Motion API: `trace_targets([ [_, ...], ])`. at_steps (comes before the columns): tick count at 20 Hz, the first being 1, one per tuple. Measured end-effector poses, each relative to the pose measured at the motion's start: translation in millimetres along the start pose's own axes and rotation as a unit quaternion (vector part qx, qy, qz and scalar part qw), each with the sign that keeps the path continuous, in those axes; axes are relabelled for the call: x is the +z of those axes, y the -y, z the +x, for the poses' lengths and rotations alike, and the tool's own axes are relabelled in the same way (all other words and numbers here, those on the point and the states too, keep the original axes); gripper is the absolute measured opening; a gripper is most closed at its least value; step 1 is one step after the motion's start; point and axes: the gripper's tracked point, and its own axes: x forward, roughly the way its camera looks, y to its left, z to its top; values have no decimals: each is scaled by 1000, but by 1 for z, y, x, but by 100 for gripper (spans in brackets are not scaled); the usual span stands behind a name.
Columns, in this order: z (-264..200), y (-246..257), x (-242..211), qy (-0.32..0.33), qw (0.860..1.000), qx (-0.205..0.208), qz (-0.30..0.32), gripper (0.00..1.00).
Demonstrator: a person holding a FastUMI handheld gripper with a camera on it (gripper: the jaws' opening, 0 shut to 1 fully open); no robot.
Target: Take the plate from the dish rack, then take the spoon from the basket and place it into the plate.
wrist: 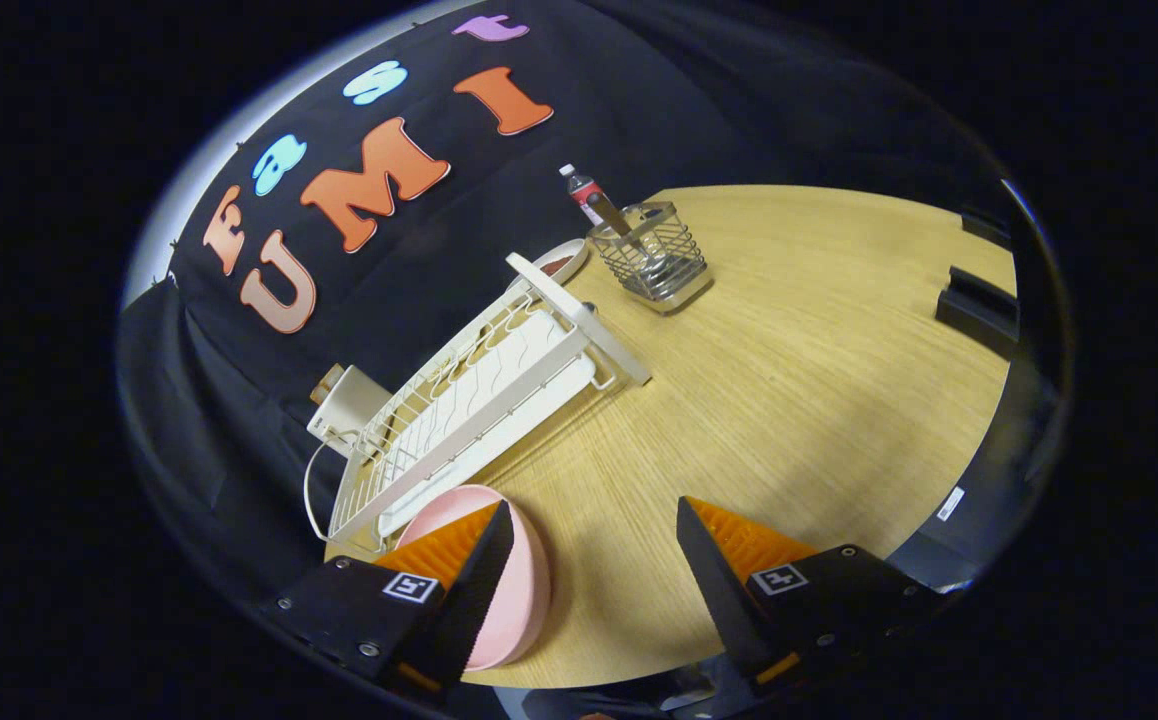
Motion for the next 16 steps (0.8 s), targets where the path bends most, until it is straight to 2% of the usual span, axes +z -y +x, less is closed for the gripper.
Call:
trace_targets([
  [6, -9, 42, 51, 79, 992, -28, -100, 98],
  [11, -17, 59, 106, 171, 963, -48, -204, 98],
  [16, -16, 42, 149, 236, 941, -30, -242, 98],
])
